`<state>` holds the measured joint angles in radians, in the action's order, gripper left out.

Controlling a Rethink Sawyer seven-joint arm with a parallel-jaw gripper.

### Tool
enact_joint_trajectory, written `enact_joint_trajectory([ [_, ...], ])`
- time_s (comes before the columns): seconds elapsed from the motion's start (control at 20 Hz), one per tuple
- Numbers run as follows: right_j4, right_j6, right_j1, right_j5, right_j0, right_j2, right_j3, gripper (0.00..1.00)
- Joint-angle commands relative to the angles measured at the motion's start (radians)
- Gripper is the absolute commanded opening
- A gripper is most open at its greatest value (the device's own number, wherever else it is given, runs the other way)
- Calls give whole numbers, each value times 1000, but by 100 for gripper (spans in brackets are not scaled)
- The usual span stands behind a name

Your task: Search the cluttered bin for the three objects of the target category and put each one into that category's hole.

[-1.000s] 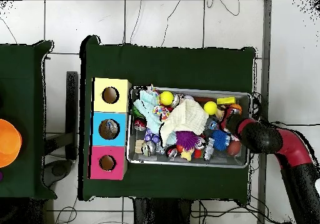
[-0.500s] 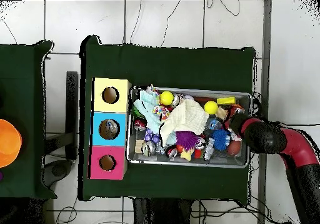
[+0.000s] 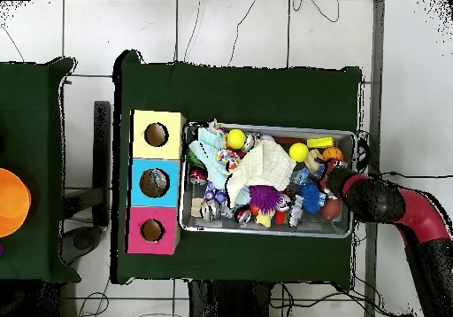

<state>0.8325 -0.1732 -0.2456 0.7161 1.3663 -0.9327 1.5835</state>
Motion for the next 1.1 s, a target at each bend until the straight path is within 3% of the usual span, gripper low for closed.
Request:
enact_joint_trajectory([
  [0.05, 18, 42, -4, 40, 20, 108, 23, 100],
  [0.5, 18, -66, -95, 2, -12, 139, 124, 100],
  [0.95, -37, -164, -188, 19, -120, 145, 164, 100],
  [1.1, -40, -183, -170, -35, -150, 136, 149, 100],
])
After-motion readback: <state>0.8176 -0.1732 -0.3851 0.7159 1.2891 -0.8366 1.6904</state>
